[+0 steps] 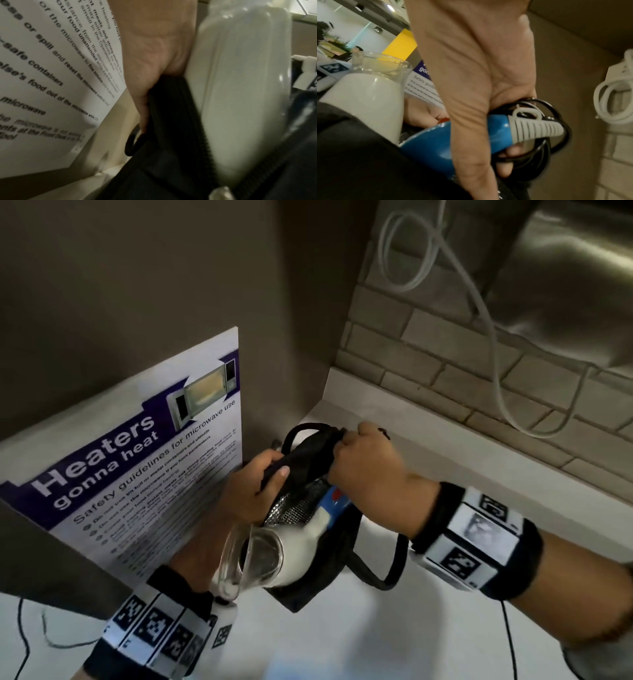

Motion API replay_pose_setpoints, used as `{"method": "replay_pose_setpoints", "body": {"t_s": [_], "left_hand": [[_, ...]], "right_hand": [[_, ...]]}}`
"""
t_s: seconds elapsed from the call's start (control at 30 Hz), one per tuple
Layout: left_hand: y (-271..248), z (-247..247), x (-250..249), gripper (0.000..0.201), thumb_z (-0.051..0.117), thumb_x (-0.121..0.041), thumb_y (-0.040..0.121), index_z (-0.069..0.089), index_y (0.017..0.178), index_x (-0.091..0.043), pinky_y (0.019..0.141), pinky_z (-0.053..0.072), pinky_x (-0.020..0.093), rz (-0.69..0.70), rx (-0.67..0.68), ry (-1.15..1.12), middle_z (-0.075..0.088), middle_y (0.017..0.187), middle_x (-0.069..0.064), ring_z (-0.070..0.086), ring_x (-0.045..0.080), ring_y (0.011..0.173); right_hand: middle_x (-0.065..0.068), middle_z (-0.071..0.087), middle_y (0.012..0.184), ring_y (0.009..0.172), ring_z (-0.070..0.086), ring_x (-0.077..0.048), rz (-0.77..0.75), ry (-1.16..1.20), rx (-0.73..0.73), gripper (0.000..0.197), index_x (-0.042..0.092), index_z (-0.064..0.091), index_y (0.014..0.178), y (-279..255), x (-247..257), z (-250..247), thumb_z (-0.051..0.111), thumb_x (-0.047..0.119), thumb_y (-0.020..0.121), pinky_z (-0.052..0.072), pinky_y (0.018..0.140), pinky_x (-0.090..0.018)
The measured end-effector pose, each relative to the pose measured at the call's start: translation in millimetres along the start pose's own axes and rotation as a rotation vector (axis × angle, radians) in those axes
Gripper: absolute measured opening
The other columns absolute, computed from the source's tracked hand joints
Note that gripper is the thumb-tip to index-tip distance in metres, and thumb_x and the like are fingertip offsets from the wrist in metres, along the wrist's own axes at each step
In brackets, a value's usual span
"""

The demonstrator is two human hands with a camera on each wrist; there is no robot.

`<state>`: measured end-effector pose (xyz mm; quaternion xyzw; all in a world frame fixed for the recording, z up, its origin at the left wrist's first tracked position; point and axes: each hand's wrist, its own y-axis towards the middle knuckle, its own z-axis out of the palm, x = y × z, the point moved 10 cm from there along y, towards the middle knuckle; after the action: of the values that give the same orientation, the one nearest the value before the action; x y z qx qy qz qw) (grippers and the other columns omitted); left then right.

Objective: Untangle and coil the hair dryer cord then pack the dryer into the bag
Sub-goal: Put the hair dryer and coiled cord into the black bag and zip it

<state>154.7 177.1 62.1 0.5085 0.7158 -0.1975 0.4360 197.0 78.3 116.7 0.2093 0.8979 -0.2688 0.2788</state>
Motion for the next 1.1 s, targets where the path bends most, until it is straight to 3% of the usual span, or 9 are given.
{"method": "replay_pose_setpoints", "body": {"t_s": [0.07,0.23,0.3,0.37,0.57,0.67,0.77,0.97,1.1], "left_hand": [[4.6,-0.3,4.3,0.042,0.041,-0.040,0.081,0.059,0.104,-0.010,0.061,0.037,0.002,0.000,0.010,-0.022,0.054,0.071,-0.013,0.054,0.010,0.068],[10.8,-5.2,1.6,0.033,0.045,-0.038,0.081,0.061,0.100,-0.016,0.062,0.038,0.001,0.046,0.000,-0.046,0.058,0.073,-0.013,0.054,-0.007,0.067],[13.2,-7.3,1.1,0.031,0.047,-0.037,0.080,0.062,0.098,-0.017,0.062,0.038,0.001,0.046,0.009,-0.043,0.059,0.072,-0.014,0.054,-0.017,0.068],[16.5,-7.8,2.5,0.031,0.048,-0.036,0.081,0.063,0.097,-0.014,0.063,0.039,0.002,0.059,0.023,-0.043,0.059,0.071,-0.014,0.054,-0.018,0.068],[13.0,-5.7,-5.5,0.004,0.057,-0.030,0.088,0.058,0.088,-0.027,0.062,0.040,0.004,0.083,0.054,-0.101,0.063,0.074,-0.003,0.059,-0.005,0.071],[12.3,-9.2,-12.8,0.014,0.057,-0.017,0.092,0.058,0.084,-0.029,0.061,0.040,0.003,0.098,0.036,-0.134,0.064,0.081,-0.015,0.058,-0.007,0.069],[14.5,-12.1,-6.4,0.018,0.056,-0.015,0.093,0.059,0.084,-0.030,0.061,0.040,0.002,0.058,0.036,-0.188,0.063,0.073,-0.027,0.058,-0.011,0.068],[16.0,-17.9,2.0,0.008,0.058,-0.019,0.091,0.065,0.090,-0.023,0.068,0.040,0.004,0.030,-0.039,-0.165,0.064,0.076,-0.027,0.058,-0.009,0.073],[16.7,-14.2,-3.9,0.009,0.060,-0.017,0.090,0.066,0.091,-0.024,0.067,0.039,0.002,0.034,-0.045,-0.144,0.065,0.074,-0.024,0.059,-0.011,0.075]], "right_hand": [[0.000,0.060,0.119,0.114,0.052,-0.024,-0.063,-0.025,0.027,0.022,0.027,0.061,0.112,10.7,3.4,3.2,0.050,0.023,0.094,0.036,0.091,-0.032],[0.001,0.064,0.083,0.064,0.059,-0.005,-0.271,0.365,0.306,0.031,0.008,0.065,0.117,23.3,1.5,19.4,0.062,0.022,0.090,0.033,0.046,-0.014],[-0.006,0.067,0.106,0.083,0.056,-0.014,-0.411,0.281,0.523,0.045,0.007,0.059,0.122,23.1,10.2,33.1,0.065,0.035,0.087,0.036,0.053,-0.016],[-0.006,0.062,0.107,0.092,0.053,-0.019,-0.455,0.288,0.575,0.048,0.006,0.057,0.123,27.5,14.8,39.3,0.065,0.037,0.087,0.037,0.061,-0.021],[-0.010,0.058,0.116,0.097,0.049,-0.019,-0.495,0.365,0.489,0.045,0.007,0.051,0.128,40.1,21.0,51.3,0.061,0.032,0.091,0.038,0.075,-0.022],[-0.009,0.052,0.134,0.120,0.049,-0.027,-0.421,0.317,0.407,0.044,0.011,0.047,0.135,49.4,21.3,57.4,0.055,0.027,0.094,0.038,0.095,-0.032],[-0.009,0.056,0.134,0.123,0.052,-0.028,-0.397,0.226,0.316,0.036,0.011,0.054,0.131,55.0,38.2,63.4,0.051,0.022,0.096,0.042,0.095,-0.034],[-0.008,0.057,0.131,0.121,0.052,-0.029,-0.360,0.467,0.190,0.035,0.019,0.056,0.128,60.5,47.6,77.4,0.048,0.031,0.096,0.040,0.102,-0.036],[-0.007,0.060,0.122,0.113,0.053,-0.026,-0.376,0.586,0.244,0.029,0.020,0.059,0.120,59.9,55.1,99.0,0.052,0.031,0.093,0.038,0.094,-0.031]]}}
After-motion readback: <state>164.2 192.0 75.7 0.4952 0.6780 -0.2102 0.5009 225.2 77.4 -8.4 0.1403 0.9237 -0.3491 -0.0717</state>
